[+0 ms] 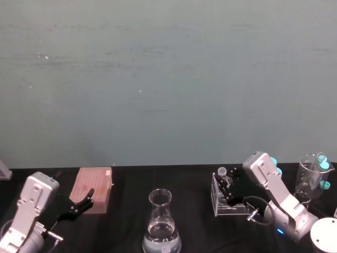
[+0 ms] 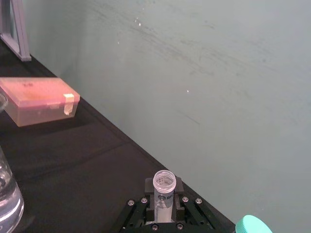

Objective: Pour the liquid from the test tube into the beaker using one hand.

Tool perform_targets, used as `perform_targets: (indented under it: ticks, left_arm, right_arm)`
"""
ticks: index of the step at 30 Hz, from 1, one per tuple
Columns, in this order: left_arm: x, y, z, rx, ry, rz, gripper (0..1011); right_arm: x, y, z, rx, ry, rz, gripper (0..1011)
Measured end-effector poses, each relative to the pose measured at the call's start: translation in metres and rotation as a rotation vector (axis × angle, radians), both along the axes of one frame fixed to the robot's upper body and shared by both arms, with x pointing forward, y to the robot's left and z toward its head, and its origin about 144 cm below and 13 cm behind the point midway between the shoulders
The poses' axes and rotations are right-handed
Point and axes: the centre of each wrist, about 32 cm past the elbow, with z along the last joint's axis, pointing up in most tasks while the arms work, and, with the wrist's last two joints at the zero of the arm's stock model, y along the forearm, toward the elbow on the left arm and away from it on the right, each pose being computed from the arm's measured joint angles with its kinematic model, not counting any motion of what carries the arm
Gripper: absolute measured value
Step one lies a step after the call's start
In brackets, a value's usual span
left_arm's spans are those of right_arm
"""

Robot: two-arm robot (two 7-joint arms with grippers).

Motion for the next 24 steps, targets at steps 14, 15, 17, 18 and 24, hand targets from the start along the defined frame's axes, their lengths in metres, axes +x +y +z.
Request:
perform_targets:
  ticks: [14, 15, 17, 18, 24]
  left_arm:
    - [0.000, 0.000, 0.000, 0.000, 0.000, 0.000, 1000]
    - [0.000, 0.000, 0.000, 0.000, 0.000, 0.000, 1000]
    - [0.000, 0.000, 0.000, 0.000, 0.000, 0.000, 1000]
    - [0.000, 0.000, 0.000, 0.000, 0.000, 0.000, 1000]
    - [0.000, 0.000, 0.000, 0.000, 0.000, 0.000, 1000]
  right_arm:
    - [-0.005, 0.001, 0.027, 0.061, -0.057, 0.037, 224]
    - [-0.005, 0.001, 0.029, 0.063, -0.063, 0.042, 224]
    - [-0.006, 0.003, 0.037, 0.065, -0.084, 0.060, 224]
    - [-0.006, 0.003, 0.039, 0.065, -0.090, 0.065, 224]
    - [-0.005, 0.009, 0.048, 0.028, -0.141, 0.114, 224]
